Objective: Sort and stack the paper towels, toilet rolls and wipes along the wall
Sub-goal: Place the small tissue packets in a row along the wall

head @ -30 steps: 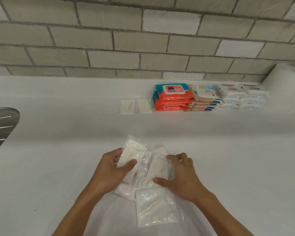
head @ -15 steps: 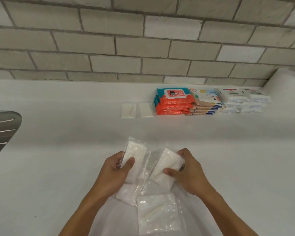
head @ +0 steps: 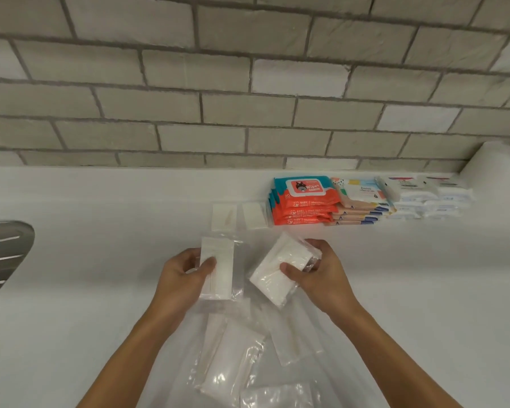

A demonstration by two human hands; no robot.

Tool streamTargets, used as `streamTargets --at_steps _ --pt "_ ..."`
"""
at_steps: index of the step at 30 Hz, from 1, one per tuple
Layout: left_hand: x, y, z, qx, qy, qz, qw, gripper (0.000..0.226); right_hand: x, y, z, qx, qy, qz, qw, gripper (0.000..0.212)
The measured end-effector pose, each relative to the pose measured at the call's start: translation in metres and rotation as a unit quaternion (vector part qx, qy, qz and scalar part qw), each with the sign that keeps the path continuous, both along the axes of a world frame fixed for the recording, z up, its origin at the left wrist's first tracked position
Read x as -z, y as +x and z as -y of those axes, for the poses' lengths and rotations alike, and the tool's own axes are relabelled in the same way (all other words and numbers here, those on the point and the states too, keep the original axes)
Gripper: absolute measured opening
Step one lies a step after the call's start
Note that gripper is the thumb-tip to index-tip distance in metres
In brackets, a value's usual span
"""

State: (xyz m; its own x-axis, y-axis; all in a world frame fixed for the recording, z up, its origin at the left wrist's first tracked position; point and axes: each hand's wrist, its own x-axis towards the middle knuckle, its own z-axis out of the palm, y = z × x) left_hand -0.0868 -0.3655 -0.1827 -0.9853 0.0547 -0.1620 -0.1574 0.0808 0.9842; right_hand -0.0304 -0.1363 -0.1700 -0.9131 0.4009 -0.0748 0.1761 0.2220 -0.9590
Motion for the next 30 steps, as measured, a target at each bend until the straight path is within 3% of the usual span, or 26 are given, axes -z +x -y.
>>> streamTargets --at_steps 4,8,16,23,27,30 --pt "-0.004 -0.036 -0.004 -0.018 -0.026 -0.030 0.999 0.013 -0.007 -0.038 -0.001 0.001 0.031 -0.018 0.999 0.060" --pt "-0.001 -0.078 -0.011 -0.025 -0.081 -0.052 0.995 0.011 -0.015 -0.082 -0.005 -0.015 0.089 0.005 0.996 0.046" --pt "0.006 -0.151 -0.028 -0.034 -0.176 -0.058 0.982 0.030 -0.011 -0.158 0.004 0.003 0.204 0.066 0.977 0.041" --pt "0.016 -0.191 -0.046 -0.034 -0.210 -0.037 0.977 0.033 -0.001 -0.196 0.019 -0.007 0.389 0.133 0.912 0.063" --pt "0.025 -0.202 -0.049 -0.020 -0.247 -0.043 0.968 0.039 0.011 -0.214 0.021 -0.021 0.279 0.091 0.956 0.066" --pt "0.031 -0.202 -0.051 -0.010 -0.273 -0.058 0.960 0.044 0.023 -0.219 0.021 -0.042 0.293 0.110 0.949 0.059"
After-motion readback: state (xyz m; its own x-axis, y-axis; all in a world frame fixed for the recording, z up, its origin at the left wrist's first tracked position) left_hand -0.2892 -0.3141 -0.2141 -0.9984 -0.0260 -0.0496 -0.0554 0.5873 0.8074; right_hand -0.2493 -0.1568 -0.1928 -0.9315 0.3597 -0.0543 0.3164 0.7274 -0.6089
